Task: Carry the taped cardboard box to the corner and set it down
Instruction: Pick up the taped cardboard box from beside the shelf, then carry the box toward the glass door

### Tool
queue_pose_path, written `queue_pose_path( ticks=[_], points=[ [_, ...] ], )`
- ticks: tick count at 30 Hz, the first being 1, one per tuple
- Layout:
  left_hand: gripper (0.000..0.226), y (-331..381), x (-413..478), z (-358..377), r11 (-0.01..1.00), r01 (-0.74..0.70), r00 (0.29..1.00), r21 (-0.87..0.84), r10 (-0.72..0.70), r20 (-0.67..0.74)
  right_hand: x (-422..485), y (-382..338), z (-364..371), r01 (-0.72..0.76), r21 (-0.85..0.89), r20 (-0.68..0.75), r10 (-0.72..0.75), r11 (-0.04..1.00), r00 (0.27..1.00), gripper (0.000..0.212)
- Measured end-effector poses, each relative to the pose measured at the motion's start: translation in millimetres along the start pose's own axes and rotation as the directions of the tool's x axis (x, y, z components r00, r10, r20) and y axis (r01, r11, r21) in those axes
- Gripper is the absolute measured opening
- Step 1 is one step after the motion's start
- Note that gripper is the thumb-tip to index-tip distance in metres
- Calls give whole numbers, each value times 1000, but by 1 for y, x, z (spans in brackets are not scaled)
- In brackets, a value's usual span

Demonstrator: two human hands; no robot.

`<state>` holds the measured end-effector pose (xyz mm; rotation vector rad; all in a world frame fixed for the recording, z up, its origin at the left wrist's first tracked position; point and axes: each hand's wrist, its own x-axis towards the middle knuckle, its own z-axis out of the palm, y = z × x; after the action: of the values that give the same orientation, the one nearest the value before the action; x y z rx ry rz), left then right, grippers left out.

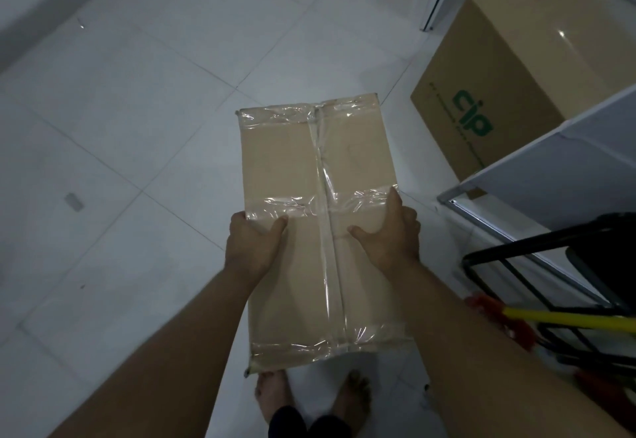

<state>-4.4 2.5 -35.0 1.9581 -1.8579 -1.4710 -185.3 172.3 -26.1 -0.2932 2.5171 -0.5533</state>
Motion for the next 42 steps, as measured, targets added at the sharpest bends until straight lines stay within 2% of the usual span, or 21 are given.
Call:
queue_pose_path(
  ticks=[7,13,20,26,31,36,42],
  points=[
    [86,86,-46,-64,993,-115,991,-23,113,-75,-42,-65,-89,63,-12,-106,-64,998,992,113],
    [86,181,-113,-146,972,-230,967,39,233,-106,-99,-142,-187,103,-66,-204,-114,993,972,106],
    [61,290,-211,-258,940,-335,925,64,341,-168,-184,-236,-322,225,-38,-281,-226,974,933,95],
    [57,368,-260,-330,900,-434,885,30,432,-170,-226,-294,-398,293,-58,-358,-294,954,886,90],
    [59,420,-281,-372,857,-513,834,52,511,-209,-245,-332,-441,349,-40,-431,-332,936,839,89],
    [61,452,-284,-390,826,-557,787,91,559,-260,-249,-354,-463,365,-15,-466,-329,931,822,89],
    [62,473,-269,-395,821,-557,785,129,570,-243,-240,-373,-470,358,-13,-497,-317,933,808,89]
  ],
)
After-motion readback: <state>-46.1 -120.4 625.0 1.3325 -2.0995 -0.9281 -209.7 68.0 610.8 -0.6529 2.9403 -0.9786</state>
